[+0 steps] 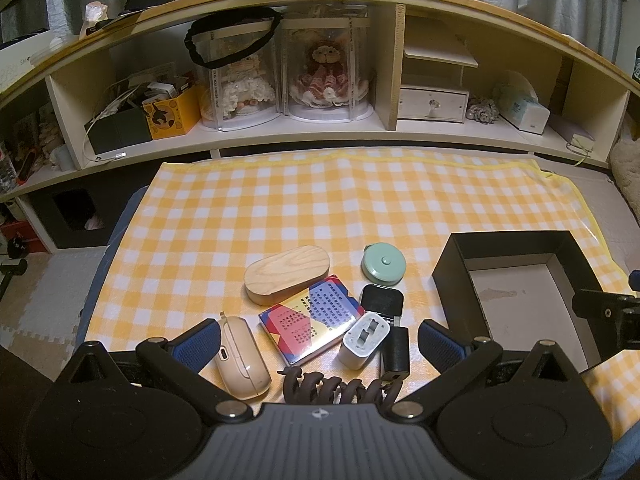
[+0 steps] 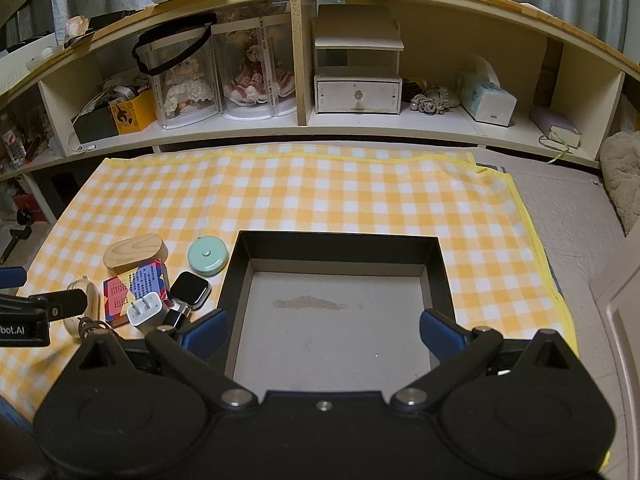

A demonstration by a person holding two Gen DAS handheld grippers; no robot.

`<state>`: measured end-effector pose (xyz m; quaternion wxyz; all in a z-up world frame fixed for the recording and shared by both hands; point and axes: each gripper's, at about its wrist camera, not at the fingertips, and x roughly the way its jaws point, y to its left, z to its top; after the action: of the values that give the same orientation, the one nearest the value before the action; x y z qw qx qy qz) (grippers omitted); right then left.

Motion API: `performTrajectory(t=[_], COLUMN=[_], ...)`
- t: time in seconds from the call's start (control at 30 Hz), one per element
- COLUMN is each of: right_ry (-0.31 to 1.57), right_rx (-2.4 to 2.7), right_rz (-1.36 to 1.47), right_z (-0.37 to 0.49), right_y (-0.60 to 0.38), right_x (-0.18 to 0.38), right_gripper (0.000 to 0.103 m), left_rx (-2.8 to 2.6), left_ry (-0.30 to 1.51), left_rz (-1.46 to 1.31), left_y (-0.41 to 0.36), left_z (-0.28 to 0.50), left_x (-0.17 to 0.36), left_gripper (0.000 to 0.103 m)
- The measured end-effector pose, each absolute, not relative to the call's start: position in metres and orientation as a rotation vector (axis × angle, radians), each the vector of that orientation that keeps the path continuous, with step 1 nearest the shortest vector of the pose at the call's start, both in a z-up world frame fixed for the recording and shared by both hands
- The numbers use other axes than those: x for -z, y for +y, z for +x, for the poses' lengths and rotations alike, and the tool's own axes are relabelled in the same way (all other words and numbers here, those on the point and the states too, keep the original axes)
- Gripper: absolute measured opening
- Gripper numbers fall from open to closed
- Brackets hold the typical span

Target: Organize rigid objects

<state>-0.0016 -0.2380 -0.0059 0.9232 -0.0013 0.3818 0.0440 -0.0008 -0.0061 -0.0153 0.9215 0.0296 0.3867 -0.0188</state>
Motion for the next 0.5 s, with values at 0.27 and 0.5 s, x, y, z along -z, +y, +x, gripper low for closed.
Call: performTrajectory(t=[0.27,0.5], right_ry=[0.785,0.785], right_rx=[-0.09,-0.09], right_rz=[-0.002,-0.003], right_z=[-0.0013,-0.0018], right_y=[-0.2383,-0.2386], right_x=[0.0065,0.0067], right_gripper=[0.103,0.103], left_rx=[0.039,0.039], left_ry=[0.794,0.794], left_rz=[0.06,0.06], left_y=[-0.0062,-0.0058], left_z=[-0.0009,-0.0008], left_x=[0.0158,0.0151], left_gripper=[0.103,0.103])
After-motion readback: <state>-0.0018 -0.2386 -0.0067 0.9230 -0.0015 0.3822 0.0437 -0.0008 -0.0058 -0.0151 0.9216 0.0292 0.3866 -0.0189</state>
